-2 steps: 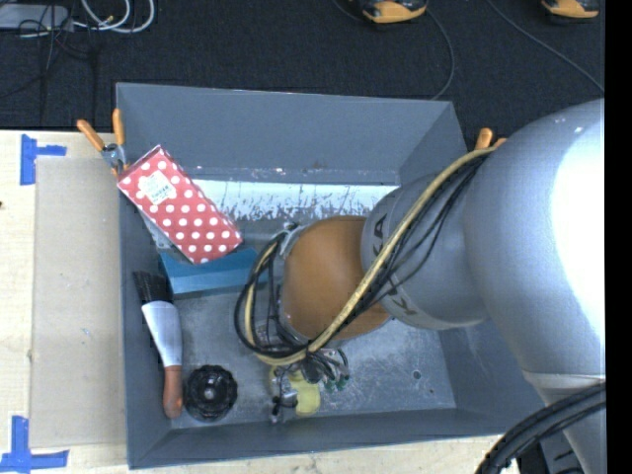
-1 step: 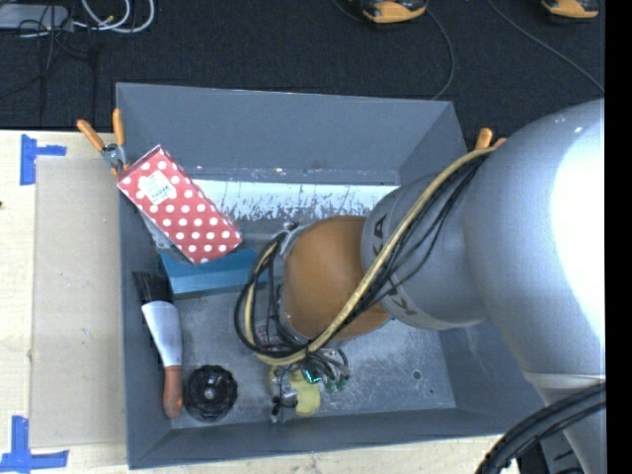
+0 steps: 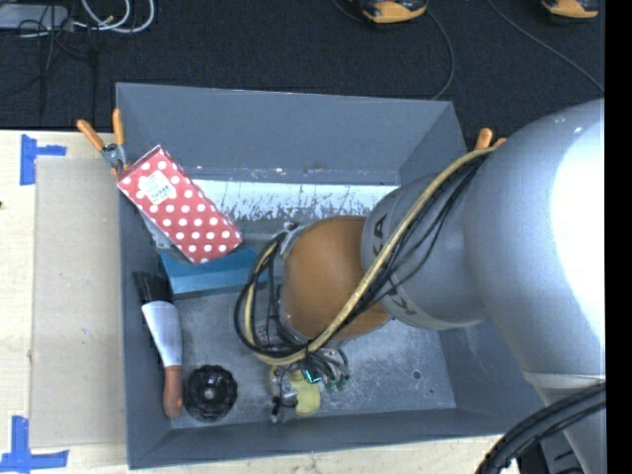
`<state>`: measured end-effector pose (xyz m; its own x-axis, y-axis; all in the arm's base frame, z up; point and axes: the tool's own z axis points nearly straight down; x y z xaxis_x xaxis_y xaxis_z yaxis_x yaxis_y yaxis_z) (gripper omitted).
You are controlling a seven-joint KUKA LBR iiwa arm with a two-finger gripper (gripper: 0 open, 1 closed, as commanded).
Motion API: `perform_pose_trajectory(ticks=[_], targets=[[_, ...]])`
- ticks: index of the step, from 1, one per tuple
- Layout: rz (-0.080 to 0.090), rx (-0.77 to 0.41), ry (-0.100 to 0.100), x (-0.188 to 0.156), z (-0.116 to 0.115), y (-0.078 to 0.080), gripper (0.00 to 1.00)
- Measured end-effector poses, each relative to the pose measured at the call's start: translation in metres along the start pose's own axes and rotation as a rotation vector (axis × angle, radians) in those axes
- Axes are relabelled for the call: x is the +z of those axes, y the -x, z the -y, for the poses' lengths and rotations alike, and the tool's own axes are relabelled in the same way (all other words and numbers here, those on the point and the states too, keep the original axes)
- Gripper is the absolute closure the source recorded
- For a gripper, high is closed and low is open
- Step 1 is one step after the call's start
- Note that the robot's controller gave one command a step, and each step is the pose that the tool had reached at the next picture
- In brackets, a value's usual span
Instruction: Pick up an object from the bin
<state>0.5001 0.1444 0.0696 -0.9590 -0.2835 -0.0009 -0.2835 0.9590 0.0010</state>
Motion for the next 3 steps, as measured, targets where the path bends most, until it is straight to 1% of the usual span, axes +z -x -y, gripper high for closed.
perform_pose_trajectory(ticks=[1,2,3], targets=[[0.008,-0.054,0.001,-0.001,0.029,-0.02,0.0],[0.006,-0.107,0.0,-0.005,0.055,-0.028,0.0],[0.009,0.049,0.003,-0.003,0.082,-0.01,1.0]])
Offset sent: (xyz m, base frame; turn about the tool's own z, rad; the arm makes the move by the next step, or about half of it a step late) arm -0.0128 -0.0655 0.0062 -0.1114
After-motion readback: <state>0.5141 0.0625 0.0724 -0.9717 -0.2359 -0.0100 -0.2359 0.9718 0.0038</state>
